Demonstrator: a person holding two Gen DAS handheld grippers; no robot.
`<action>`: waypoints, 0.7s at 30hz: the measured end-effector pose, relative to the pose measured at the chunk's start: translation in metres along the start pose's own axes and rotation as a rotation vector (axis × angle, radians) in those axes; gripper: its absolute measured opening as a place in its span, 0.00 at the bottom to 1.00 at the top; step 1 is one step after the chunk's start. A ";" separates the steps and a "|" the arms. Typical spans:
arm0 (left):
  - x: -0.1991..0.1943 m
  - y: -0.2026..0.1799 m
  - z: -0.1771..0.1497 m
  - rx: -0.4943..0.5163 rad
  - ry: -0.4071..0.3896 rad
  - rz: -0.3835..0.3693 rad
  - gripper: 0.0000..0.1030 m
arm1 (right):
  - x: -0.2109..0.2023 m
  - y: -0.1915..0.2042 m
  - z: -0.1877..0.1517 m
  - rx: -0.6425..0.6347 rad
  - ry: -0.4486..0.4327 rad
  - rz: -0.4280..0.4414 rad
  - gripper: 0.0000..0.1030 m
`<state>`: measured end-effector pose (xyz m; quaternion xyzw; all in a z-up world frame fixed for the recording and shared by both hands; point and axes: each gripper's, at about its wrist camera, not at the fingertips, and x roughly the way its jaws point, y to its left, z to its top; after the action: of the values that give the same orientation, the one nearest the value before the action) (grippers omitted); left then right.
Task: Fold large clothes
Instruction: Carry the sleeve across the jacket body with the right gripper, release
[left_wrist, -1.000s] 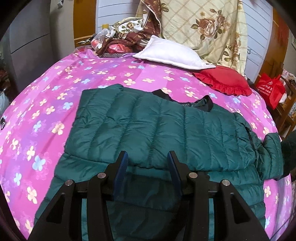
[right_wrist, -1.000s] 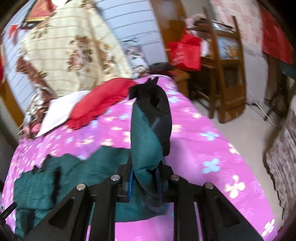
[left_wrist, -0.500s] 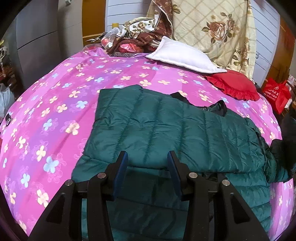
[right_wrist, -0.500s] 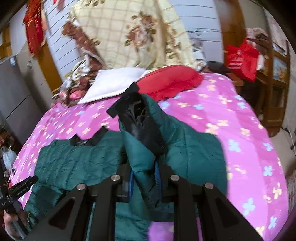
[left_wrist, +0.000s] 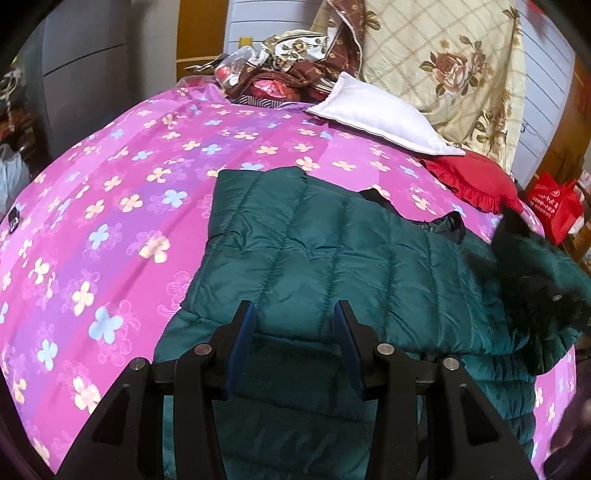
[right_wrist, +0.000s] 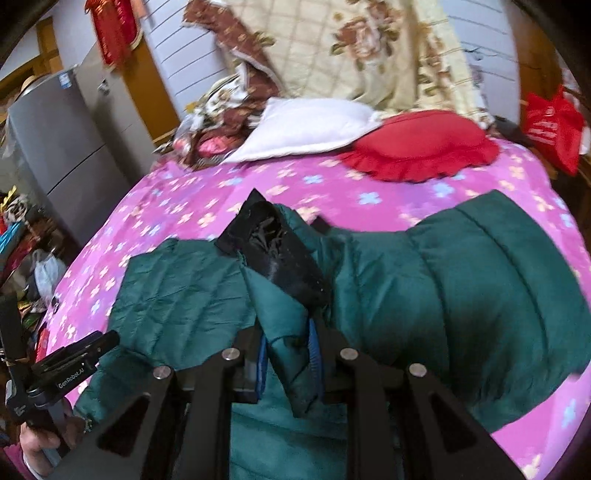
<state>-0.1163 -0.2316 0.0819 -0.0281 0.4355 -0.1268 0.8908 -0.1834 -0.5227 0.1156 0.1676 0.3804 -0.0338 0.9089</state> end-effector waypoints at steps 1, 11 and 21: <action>0.001 0.002 0.000 -0.004 0.003 -0.002 0.22 | 0.007 0.005 -0.001 0.001 0.009 0.007 0.19; 0.005 0.010 -0.002 -0.018 0.020 -0.008 0.22 | 0.073 0.040 -0.025 0.010 0.147 0.068 0.38; -0.002 0.007 -0.001 -0.050 0.027 -0.047 0.22 | 0.011 0.039 -0.013 0.001 0.075 0.127 0.68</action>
<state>-0.1173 -0.2244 0.0815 -0.0590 0.4497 -0.1373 0.8806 -0.1769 -0.4813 0.1106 0.1933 0.4026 0.0302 0.8942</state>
